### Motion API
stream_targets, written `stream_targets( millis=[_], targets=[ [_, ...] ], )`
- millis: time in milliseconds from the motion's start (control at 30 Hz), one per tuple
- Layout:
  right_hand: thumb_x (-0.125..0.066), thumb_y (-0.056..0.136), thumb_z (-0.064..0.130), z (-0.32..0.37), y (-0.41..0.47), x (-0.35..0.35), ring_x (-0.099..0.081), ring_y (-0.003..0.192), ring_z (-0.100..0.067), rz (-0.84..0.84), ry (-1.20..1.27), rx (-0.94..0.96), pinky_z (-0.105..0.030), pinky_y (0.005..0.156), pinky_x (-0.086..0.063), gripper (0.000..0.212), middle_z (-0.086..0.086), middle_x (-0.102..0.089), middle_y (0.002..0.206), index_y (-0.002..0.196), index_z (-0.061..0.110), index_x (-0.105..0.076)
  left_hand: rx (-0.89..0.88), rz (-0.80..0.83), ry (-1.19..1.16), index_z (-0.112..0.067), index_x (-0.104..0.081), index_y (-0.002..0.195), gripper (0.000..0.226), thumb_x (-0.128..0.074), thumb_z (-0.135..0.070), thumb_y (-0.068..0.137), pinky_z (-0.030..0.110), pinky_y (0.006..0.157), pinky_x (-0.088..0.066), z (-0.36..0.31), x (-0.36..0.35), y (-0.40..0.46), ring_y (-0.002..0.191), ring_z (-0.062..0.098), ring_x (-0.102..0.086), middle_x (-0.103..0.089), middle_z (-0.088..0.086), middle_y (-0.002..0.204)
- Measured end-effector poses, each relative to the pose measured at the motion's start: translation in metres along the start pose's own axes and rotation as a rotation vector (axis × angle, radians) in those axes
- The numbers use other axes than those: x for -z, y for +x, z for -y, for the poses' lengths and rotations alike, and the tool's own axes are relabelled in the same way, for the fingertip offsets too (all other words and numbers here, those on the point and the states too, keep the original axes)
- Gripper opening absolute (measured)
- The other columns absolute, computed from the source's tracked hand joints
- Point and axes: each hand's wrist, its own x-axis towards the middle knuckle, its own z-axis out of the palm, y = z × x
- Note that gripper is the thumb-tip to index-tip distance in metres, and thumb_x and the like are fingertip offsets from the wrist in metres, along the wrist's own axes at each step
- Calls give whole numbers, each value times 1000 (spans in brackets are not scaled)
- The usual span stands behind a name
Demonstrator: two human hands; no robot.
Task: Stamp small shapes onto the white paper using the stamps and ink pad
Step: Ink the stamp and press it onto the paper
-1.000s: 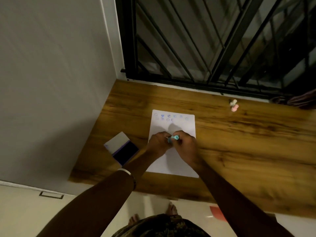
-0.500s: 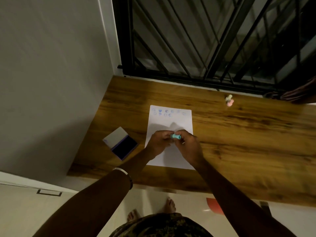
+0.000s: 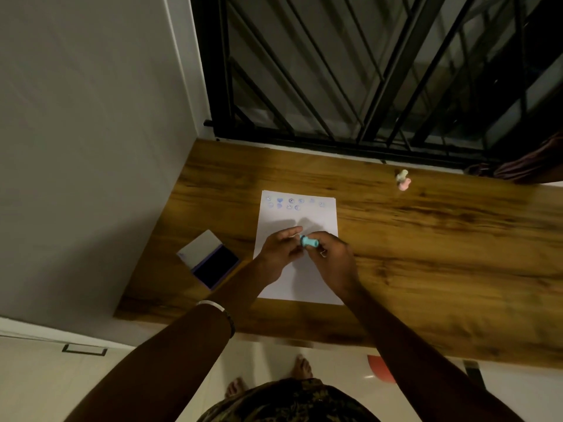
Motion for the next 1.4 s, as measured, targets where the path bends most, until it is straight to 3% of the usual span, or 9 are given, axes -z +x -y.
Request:
stream_targets(
  millis=[167, 367, 533, 667, 933, 1167, 1400],
  targets=[
    [-62, 92, 20, -5, 3, 4, -64, 87, -10, -3, 25, -7, -24, 77, -55, 19, -1, -71, 99, 108, 11, -68, 16, 58, -29, 2, -53, 133, 35, -48, -8, 100, 42, 106, -47, 1, -4, -1, 124, 33, -58, -58, 22, 134],
    [-65, 90, 16, -9, 5, 6, -64, 91, -10, 16, 33, 29, -21, 79, -55, 22, -1, -72, 104, 111, 11, -69, 29, 11, 9, -1, -60, 127, 33, -56, -13, 97, 35, 94, -54, 0, -3, 3, 106, 25, -66, -64, 19, 126],
    [-66, 89, 17, -12, 8, 4, -65, 89, -10, 12, 42, 29, -19, 78, -54, 21, -1, -73, 101, 109, 11, -70, 12, 7, -7, 1, -61, 125, 34, -59, -15, 95, 31, 91, -56, 0, 0, 5, 105, 24, -67, -65, 21, 124],
    [-64, 90, 25, -14, 10, 3, -67, 87, -8, -5, 107, -40, -20, 77, -55, 22, 1, -73, 99, 108, 12, -70, 8, 39, 16, 1, -60, 127, 33, -56, -13, 97, 31, 92, -55, -3, 0, 7, 109, 25, -66, -64, 20, 126],
    [-65, 90, 19, -15, 15, -1, -66, 84, -3, -9, 206, -168, -9, 72, -49, 19, 3, -73, 95, 106, 11, -71, 6, 37, 23, 2, -58, 128, 34, -55, -9, 97, 34, 94, -52, -4, 1, 8, 109, 27, -65, -63, 22, 127],
    [-64, 91, 24, -17, 19, -6, -66, 76, -4, 4, 209, -237, -16, 65, -50, 15, 5, -71, 85, 97, 13, -72, -15, 48, 33, 4, -55, 131, 36, -54, -2, 96, 37, 102, -49, -4, 4, 8, 120, 33, -61, -60, 22, 130],
    [-63, 91, 27, -22, 22, -7, -65, 78, -9, 36, 111, -243, -17, 69, -53, 16, 3, -70, 89, 100, 15, -68, -2, -22, 93, -3, -59, 131, 37, -59, -3, 94, 33, 93, -55, -3, -9, 11, 107, 25, -66, -65, 16, 126]
  ],
)
